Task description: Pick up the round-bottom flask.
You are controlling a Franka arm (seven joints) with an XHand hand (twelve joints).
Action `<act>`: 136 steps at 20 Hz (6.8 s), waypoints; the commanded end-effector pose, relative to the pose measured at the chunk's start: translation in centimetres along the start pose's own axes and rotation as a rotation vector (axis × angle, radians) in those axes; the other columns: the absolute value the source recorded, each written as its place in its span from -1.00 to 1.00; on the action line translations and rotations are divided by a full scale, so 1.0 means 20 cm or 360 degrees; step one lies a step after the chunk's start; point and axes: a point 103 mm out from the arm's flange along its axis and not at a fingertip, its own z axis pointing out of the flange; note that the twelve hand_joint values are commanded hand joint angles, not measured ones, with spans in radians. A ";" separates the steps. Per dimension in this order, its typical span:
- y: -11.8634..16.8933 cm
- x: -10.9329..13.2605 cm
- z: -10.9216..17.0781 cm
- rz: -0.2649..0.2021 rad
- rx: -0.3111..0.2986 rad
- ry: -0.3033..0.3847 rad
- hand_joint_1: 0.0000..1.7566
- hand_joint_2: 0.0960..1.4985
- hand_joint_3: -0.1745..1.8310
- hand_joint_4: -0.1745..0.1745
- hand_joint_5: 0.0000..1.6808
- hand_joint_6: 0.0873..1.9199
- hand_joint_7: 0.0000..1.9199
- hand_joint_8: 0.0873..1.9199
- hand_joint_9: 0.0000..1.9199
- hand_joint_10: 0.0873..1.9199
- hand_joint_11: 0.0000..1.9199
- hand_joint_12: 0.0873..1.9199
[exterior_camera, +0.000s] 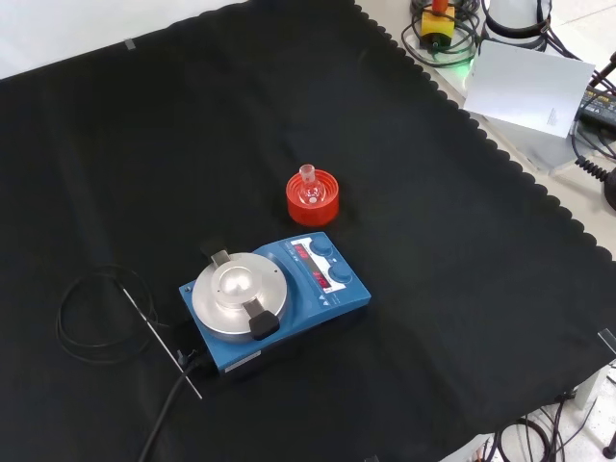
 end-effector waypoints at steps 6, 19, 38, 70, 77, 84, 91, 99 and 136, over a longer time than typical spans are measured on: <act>0.00 0.01 0.01 0.0004 -0.0006 -0.0022 -0.68 0.58 -0.40 -0.03 -0.57 -0.91 -0.92 -0.42 -0.77 -0.33 -1.00 0.41; 0.01 -0.04 0.21 0.0088 0.0037 0.0061 -0.67 0.59 -0.44 -0.03 -0.58 -0.91 -0.93 -0.43 -0.78 -0.33 -1.00 0.41; 0.39 0.00 0.86 0.0034 0.0127 0.0137 -0.24 0.22 -0.41 -0.02 -0.51 -0.95 -0.86 -0.41 -0.66 -0.34 -0.96 0.46; 0.54 0.31 1.60 -0.0075 0.0400 0.0308 0.09 -0.32 -0.15 -0.15 -0.20 -0.85 -0.80 -0.39 -0.56 -0.37 -0.80 0.41; 0.53 0.32 1.65 -0.0092 0.0438 0.0304 0.10 -0.34 -0.13 -0.16 -0.20 -0.75 -0.80 -0.39 -0.55 -0.38 -0.77 0.41; 0.56 0.30 1.69 -0.0076 0.0438 0.0296 0.10 -0.34 -0.12 -0.17 -0.20 -0.60 -0.80 -0.39 -0.55 -0.38 -0.77 0.41; 0.58 0.29 1.71 -0.0081 0.0416 0.0321 0.11 -0.34 -0.12 -0.18 -0.24 -0.46 -0.81 -0.39 -0.55 -0.37 -0.76 0.41; 0.61 0.32 1.76 -0.0090 0.0385 0.0318 0.12 -0.34 -0.12 -0.24 -0.19 -0.42 -0.80 -0.38 -0.54 -0.37 -0.75 0.41; 0.67 0.34 1.85 -0.0111 0.0442 0.0281 0.13 -0.33 -0.12 -0.51 0.11 -0.25 -0.77 -0.37 -0.52 -0.37 -0.72 0.40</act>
